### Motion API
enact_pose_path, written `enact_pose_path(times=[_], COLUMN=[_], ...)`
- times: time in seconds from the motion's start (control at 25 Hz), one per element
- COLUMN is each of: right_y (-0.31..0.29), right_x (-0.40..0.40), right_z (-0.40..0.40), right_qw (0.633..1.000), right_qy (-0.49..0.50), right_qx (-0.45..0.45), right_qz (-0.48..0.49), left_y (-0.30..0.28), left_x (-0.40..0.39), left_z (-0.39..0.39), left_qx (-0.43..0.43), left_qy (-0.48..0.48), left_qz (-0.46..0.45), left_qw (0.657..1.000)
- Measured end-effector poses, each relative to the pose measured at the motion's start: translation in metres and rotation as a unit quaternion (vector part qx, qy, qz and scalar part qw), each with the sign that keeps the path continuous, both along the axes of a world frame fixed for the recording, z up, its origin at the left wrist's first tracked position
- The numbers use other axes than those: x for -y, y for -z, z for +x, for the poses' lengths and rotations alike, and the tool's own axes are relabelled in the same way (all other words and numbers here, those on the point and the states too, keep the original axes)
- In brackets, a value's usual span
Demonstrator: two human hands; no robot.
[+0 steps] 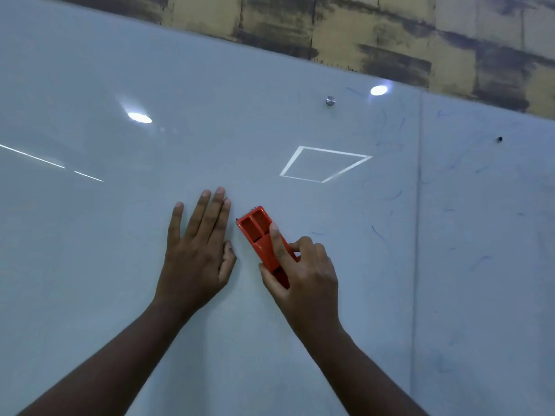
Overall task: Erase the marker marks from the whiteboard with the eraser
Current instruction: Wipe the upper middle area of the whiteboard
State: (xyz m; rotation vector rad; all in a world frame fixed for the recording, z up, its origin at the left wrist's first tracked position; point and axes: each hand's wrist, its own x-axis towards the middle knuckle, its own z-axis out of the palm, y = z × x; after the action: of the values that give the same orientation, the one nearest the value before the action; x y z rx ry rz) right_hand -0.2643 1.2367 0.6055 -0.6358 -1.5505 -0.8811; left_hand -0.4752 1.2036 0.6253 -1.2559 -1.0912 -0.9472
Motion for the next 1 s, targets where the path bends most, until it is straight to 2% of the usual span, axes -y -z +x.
enact_pose_path(times=[0.08, 0.28, 0.4, 0.52, 0.6, 0.84, 1.0], right_y=[0.001, -0.005, 0.014, 0.018, 0.027, 0.107, 0.105], right_x=[-0.001, -0.018, -0.02, -0.013, -0.004, 0.027, 0.026], right_z=[0.015, 0.085, 0.1, 0.08, 0.054, -0.003, 0.007], right_qw=[1.0, 0.971, 0.959, 0.947, 0.954, 0.987, 0.991], right_qy=[0.011, 0.006, -0.027, -0.056, -0.054, -0.046, -0.022], right_qx=[-0.014, -0.214, -0.253, -0.277, -0.251, -0.065, -0.034], right_qz=[-0.005, -0.102, -0.124, -0.15, -0.153, -0.14, -0.129], left_y=[0.002, 0.007, 0.011, 0.014, 0.018, 0.037, 0.059], left_x=[0.0, 0.002, 0.003, 0.002, 0.001, 0.002, 0.005], left_z=[-0.001, -0.001, 0.0, 0.001, 0.002, -0.003, -0.006], left_qx=[0.004, 0.006, 0.013, 0.017, 0.022, 0.036, 0.034], left_qy=[0.007, 0.031, 0.031, 0.033, 0.037, 0.065, 0.063], left_qz=[0.003, 0.015, 0.01, 0.011, 0.011, -0.001, -0.009], left_qw=[1.0, 0.999, 0.999, 0.999, 0.999, 0.997, 0.997])
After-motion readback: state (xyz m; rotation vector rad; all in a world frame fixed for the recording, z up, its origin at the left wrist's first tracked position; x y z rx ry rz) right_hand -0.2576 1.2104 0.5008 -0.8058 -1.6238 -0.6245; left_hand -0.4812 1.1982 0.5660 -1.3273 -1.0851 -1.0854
